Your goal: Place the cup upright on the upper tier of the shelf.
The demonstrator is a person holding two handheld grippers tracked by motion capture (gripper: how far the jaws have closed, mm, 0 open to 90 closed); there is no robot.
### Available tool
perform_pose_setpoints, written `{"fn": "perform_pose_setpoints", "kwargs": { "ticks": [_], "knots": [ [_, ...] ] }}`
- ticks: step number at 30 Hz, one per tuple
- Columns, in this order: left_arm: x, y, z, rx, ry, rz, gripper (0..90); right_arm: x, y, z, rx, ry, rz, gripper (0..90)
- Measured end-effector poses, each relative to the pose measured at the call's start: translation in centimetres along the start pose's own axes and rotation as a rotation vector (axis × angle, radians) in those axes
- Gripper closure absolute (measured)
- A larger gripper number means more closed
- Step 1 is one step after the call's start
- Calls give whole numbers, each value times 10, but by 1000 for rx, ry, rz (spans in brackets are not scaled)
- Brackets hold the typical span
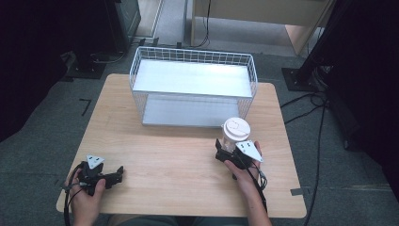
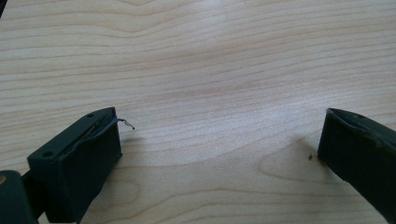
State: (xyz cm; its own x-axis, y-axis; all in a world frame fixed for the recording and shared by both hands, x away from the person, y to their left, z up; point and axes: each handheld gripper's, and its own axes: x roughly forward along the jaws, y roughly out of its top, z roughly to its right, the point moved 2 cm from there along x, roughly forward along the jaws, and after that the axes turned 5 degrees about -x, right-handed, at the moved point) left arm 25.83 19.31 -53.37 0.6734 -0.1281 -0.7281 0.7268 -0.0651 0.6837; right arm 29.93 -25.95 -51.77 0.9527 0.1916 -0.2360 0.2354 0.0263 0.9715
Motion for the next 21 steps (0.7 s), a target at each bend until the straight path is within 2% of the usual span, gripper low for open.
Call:
{"fn": "perform_pose_setpoints", "kwargs": {
  "ticks": [1, 6, 12, 14, 21],
  "knots": [
    [0, 0, 0, 2, 0, -2, 0, 0, -1, 0, 2, -45, 29, 134],
    [0, 0, 0, 2, 0, -2, 0, 0, 0, -1, 23, -41, 63, 139],
    [0, 0, 0, 2, 0, -1, 0, -1, 3, 0, 45, -30, 79, 139],
    [0, 0, 0, 1, 0, 0, 0, -2, 6, 0, 23, -38, 100, 141],
    [0, 0, 0, 2, 0, -2, 0, -5, 14, 1, 38, -52, 128, 140]
  ]
}}
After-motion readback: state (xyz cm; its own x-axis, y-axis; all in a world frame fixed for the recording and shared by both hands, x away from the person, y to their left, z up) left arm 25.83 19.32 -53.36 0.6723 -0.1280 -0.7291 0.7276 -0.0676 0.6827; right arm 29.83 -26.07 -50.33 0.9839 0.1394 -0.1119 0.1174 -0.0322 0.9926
